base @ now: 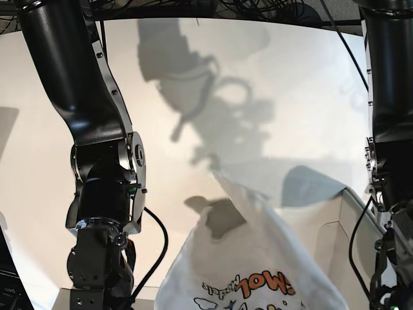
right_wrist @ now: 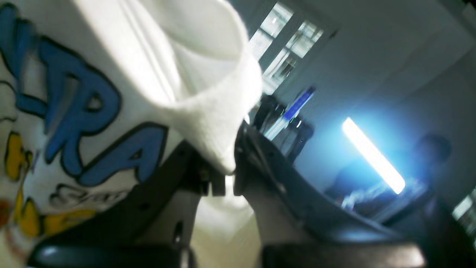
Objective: Layout the t-shirt on the table in an organized manner, then fold the t-shirt properly
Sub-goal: 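Grasp the shirt hem with the right gripper and lift it, then lift the shirt high with both grippers and shake it out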
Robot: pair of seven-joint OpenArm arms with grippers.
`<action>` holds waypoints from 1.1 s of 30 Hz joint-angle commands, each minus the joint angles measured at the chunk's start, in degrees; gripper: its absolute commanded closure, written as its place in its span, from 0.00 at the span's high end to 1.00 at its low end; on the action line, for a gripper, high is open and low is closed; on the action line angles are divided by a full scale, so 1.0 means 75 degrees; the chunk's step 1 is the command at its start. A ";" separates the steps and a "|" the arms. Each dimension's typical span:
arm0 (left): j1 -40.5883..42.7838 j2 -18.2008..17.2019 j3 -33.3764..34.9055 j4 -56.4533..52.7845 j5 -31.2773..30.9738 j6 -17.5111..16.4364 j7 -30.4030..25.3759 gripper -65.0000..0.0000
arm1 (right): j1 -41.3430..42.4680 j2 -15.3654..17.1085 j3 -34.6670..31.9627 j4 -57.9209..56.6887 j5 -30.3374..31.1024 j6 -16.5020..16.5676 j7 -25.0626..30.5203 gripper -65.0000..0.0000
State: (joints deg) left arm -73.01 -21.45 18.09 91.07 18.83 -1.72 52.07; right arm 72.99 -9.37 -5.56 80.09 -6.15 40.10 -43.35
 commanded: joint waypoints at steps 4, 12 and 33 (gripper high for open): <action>-0.0265 -0.0029 -0.0120 0.0089 0.0144 0.0106 -0.0080 0.00 | 0.0241 0.0049 0.0009 0.0157 -0.0135 -0.0013 0.0066 0.00; -0.0265 0.0018 -0.0436 -0.0333 0.0144 0.0129 -0.0373 0.00 | 0.0241 0.0049 0.0033 -0.0335 -0.0979 -0.0013 0.0805 0.00; 0.0246 -0.0721 -0.2113 -0.0087 -0.0911 0.0129 -0.0315 0.00 | -0.2506 0.0049 -0.1714 0.2666 -0.1213 -0.0013 -0.0321 0.00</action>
State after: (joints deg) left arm -68.42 -25.96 3.14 90.11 9.37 -3.05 51.00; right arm 52.99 -9.28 -19.00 99.50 -13.32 40.88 -43.83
